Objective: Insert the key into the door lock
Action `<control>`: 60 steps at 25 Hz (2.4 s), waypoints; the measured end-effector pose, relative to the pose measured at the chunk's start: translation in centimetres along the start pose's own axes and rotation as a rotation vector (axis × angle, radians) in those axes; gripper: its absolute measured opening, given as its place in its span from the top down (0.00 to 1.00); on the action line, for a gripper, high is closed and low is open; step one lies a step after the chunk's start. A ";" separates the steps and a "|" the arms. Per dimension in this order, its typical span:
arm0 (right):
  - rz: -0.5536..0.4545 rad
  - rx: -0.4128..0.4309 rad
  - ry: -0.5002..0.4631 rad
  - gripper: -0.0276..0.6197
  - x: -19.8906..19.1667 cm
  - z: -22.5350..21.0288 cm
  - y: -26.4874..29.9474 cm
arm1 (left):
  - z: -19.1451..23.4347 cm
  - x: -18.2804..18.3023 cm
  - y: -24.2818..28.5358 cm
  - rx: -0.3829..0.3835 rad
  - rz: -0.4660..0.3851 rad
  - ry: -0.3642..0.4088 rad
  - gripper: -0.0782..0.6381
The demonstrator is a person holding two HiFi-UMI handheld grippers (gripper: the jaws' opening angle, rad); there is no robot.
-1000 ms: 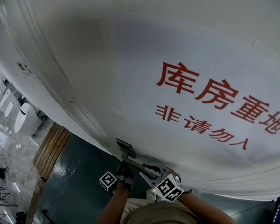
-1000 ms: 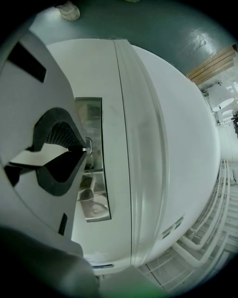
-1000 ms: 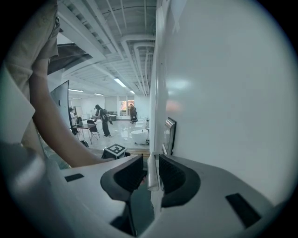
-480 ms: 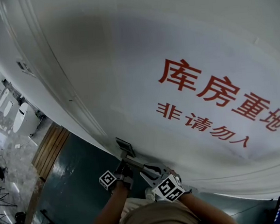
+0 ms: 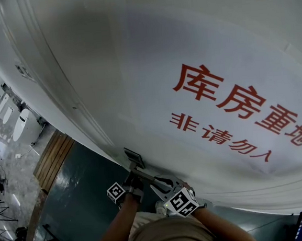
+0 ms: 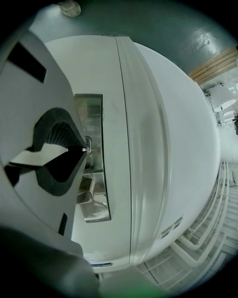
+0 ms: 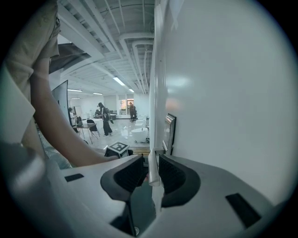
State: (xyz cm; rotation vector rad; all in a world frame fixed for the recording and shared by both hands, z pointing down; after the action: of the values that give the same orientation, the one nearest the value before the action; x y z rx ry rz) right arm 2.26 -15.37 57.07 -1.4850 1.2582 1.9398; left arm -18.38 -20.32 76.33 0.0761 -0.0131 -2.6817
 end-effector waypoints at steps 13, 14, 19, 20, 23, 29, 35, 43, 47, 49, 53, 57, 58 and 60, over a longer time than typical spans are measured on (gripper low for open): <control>0.010 0.019 0.001 0.79 -0.2 0.1 0.6 | 0.4 -0.1 0.1 0.007 -0.025 -0.014 0.84; 0.010 0.021 0.000 0.79 -0.2 0.0 0.7 | 0.2 -0.2 0.1 0.006 -0.027 -0.032 0.84; 0.014 0.031 -0.005 0.79 -0.1 0.0 1.1 | 0.4 -0.4 0.0 0.009 -0.051 -0.088 0.85; 0.014 0.033 -0.007 0.79 -0.1 0.0 1.2 | 0.4 -0.4 0.0 0.018 -0.046 -0.060 0.85; 0.021 0.038 -0.010 0.79 -0.2 0.0 1.3 | 0.3 -0.1 0.3 0.035 -0.025 0.044 0.84; 0.030 0.042 -0.022 0.79 0.0 -0.2 1.5 | 0.9 -0.4 0.3 -0.007 -0.076 -0.042 0.84; 0.038 0.051 -0.035 0.79 0.3 0.0 1.9 | 0.3 -0.2 0.6 0.023 -0.034 0.066 0.84; 0.028 0.048 -0.029 0.79 0.7 0.2 2.2 | 0.6 0.0 0.7 -0.014 -0.021 0.046 0.84; 0.020 0.031 -0.024 0.79 0.8 0.2 1.5 | 0.4 0.8 0.4 -0.021 0.049 0.086 0.84; 0.012 0.020 -0.017 0.79 0.8 0.2 1.1 | 0.5 1.6 -0.5 0.009 0.092 0.163 0.70; 0.007 0.003 -0.014 0.79 0.7 -0.1 0.6 | 0.0 3.3 -3.0 0.082 0.058 0.273 0.61; -0.007 0.004 -0.010 0.79 0.9 0.1 0.9 | -2.1 4.6 -5.5 0.119 -0.041 0.357 0.61; -0.008 0.006 -0.013 0.79 0.9 0.1 0.9 | -3.0 4.7 -5.8 0.117 -0.041 0.396 0.61; -0.010 0.007 -0.020 0.79 1.1 0.0 0.8 | -4.7 4.7 -5.9 0.095 -0.036 0.452 0.61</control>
State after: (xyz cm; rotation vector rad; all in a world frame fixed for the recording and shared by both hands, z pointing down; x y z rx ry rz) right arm 1.25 -16.01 56.40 -1.4618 1.2449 1.9373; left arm -24.89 -17.13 71.25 0.7130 0.0031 -2.6365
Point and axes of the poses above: the fingertips, and each gripper's own axes: y forward along the fingers, z to its left, x out of its top, the point moved 10 cm from there along -y, backward along the fingers, and after that the axes turned 4 degrees about -z, right-handed, at the moved point
